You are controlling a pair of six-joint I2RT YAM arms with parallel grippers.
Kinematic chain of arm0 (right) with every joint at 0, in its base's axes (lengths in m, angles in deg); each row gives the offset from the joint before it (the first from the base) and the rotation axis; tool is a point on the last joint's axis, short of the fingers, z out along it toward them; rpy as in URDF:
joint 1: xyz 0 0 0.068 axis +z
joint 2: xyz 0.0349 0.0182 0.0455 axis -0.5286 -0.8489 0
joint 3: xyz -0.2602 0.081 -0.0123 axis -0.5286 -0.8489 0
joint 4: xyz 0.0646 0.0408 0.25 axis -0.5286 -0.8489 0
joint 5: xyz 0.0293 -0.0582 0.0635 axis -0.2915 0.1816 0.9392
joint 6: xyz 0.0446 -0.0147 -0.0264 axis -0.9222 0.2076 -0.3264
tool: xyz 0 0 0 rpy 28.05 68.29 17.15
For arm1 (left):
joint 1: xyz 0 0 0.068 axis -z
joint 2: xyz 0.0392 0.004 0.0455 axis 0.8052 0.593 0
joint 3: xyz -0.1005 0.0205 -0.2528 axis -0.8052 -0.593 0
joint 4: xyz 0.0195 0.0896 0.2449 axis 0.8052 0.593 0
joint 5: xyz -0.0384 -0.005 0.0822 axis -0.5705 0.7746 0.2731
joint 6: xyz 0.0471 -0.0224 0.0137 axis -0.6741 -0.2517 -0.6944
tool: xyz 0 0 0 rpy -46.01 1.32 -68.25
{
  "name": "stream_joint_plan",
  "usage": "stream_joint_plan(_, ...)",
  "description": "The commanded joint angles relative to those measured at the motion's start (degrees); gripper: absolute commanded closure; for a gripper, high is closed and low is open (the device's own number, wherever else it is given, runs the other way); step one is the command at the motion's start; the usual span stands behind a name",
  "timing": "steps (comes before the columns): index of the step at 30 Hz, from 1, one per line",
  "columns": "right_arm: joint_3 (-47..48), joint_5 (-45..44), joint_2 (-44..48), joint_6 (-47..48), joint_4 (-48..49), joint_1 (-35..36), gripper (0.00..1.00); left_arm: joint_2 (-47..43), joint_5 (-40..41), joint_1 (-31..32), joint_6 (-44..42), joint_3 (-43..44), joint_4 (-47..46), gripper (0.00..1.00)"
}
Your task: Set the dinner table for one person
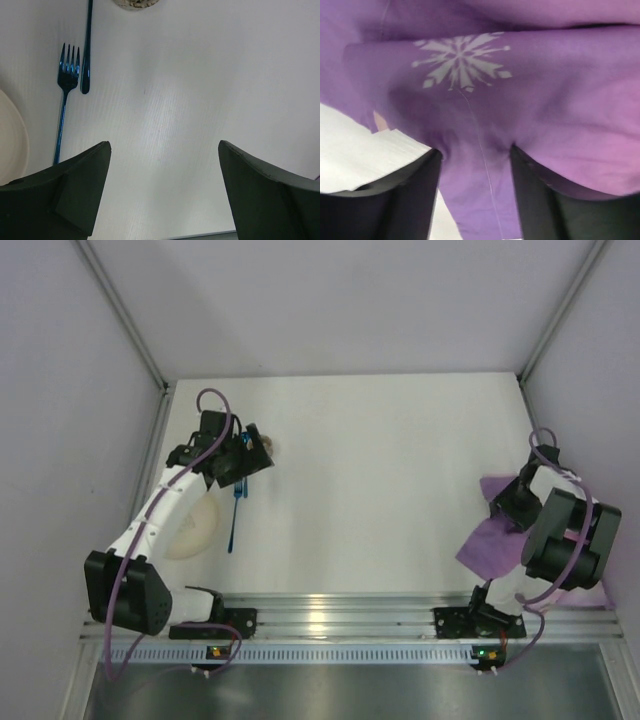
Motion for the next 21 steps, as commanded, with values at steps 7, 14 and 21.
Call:
stream_joint_plan(7, -1.1, -2.9, -8.0, -1.4, 2.3, 12.7, 0.99, -0.7, 0.4, 0.0, 0.3, -0.8, 0.7, 0.07)
stream_joint_plan(14, 10.1, -1.9, -7.7, -8.7, -4.9, 37.8, 1.00, -2.2, 0.7, 0.0, 1.1, -0.9, 0.7, 0.07)
stream_joint_plan(21, 29.8, 1.7, -13.3, -18.6, -10.8, 62.1, 1.00, -5.5, 3.8, 0.0, 0.6, -0.7, 2.3, 0.07)
